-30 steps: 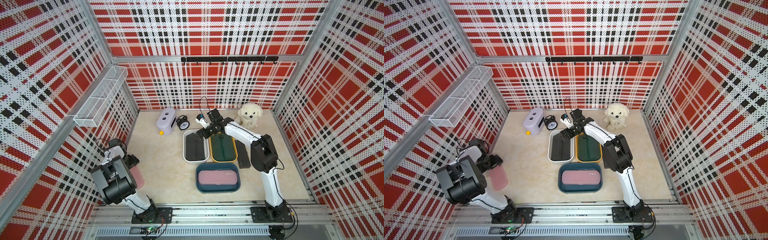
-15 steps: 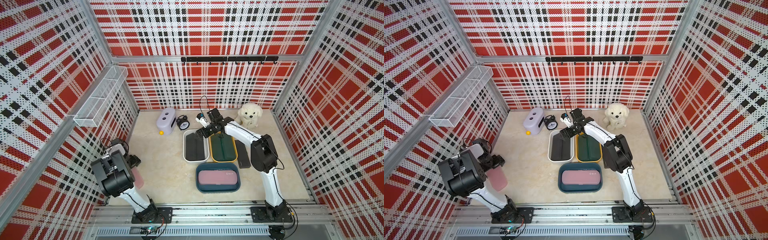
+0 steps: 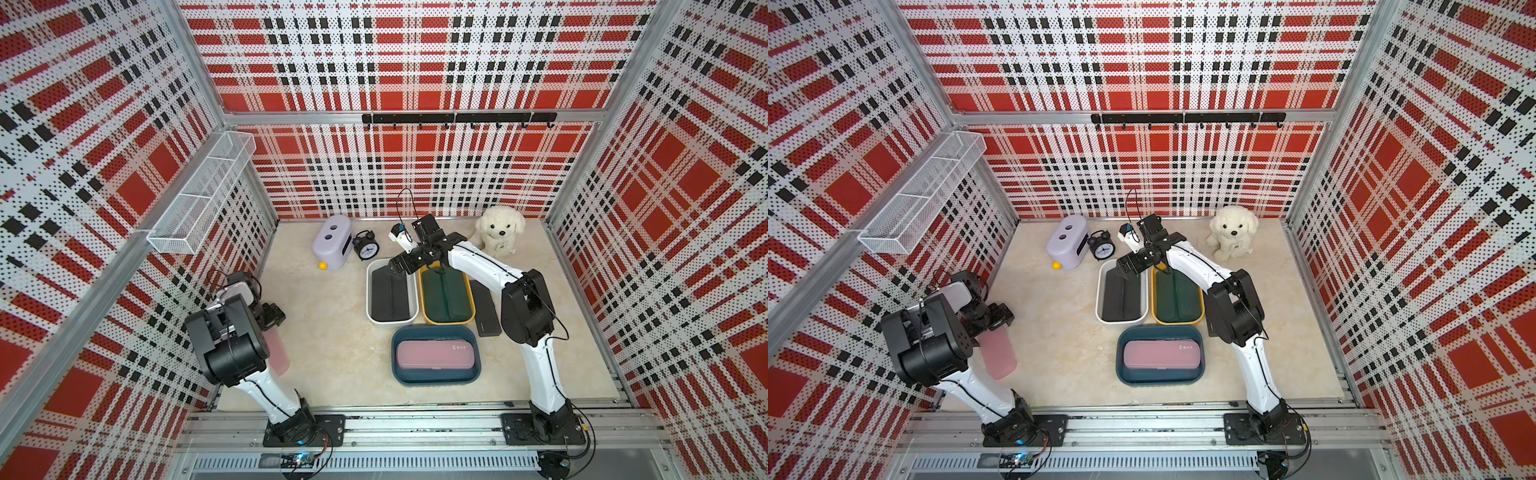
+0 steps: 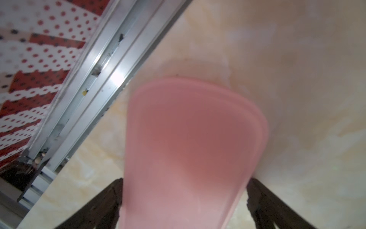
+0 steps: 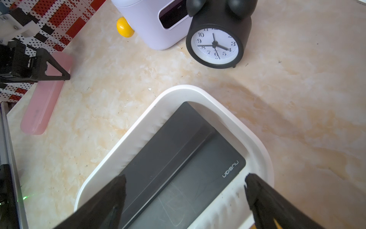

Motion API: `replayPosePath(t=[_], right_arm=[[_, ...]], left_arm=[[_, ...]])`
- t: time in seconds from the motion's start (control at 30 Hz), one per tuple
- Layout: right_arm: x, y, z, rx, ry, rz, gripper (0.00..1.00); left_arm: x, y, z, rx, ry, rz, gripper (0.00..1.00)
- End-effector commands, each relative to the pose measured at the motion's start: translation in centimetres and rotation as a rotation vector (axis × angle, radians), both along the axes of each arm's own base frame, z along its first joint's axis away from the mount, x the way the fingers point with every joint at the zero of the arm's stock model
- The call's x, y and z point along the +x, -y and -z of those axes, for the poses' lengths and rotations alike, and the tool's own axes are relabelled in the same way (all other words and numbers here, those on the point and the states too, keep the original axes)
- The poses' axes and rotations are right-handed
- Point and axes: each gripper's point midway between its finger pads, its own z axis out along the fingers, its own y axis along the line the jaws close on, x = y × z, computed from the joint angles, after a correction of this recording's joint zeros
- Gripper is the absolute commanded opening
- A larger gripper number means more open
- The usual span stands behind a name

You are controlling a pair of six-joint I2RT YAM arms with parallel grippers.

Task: Place the pencil cases by color into the storage box
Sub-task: Move the pencil case to the center of the board, then pick up the pencil case from the center of the board.

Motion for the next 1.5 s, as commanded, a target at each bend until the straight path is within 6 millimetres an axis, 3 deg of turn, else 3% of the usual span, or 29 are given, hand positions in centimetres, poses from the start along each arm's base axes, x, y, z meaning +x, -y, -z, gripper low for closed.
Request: replayPosePath(t=[0.0, 0.37, 0.57, 0.9, 1.27, 1.47], right_arm=[[0.2, -0.2, -0.6, -0.006, 0.016, 0.008, 1.0], [0.7, 0.7, -0.6, -0.04, 0.035, 0.038, 1.0], [0.7, 1.3, -0.5, -0.05, 0.035, 0.053, 1.0], [0.8, 2.3, -0.4, -0.04, 0.034, 0.081, 1.0], [0.9, 3.0, -0.3, -0.035, 0.029, 0.094, 1.0], [0.9, 2.9, -0.5, -0.029, 0.028, 0.101, 1.0]], left_arm=[[-0.3, 2.3, 3.0, -0.069, -0.073, 0.059, 0.99], [5.1, 6.6, 3.3, -0.092, -0.042, 0.198, 0.99], [6.5, 7.8, 2.9, -0.079, -0.045, 0.259, 0.99], [5.2, 8.8, 2.9, -0.067, -0.142, 0.394, 0.99], [2.6, 8.3, 4.8, -0.039, -0.26, 0.381, 0.99], [2.4, 8.2, 5.6, -0.04, -0.287, 0.385, 0.99]])
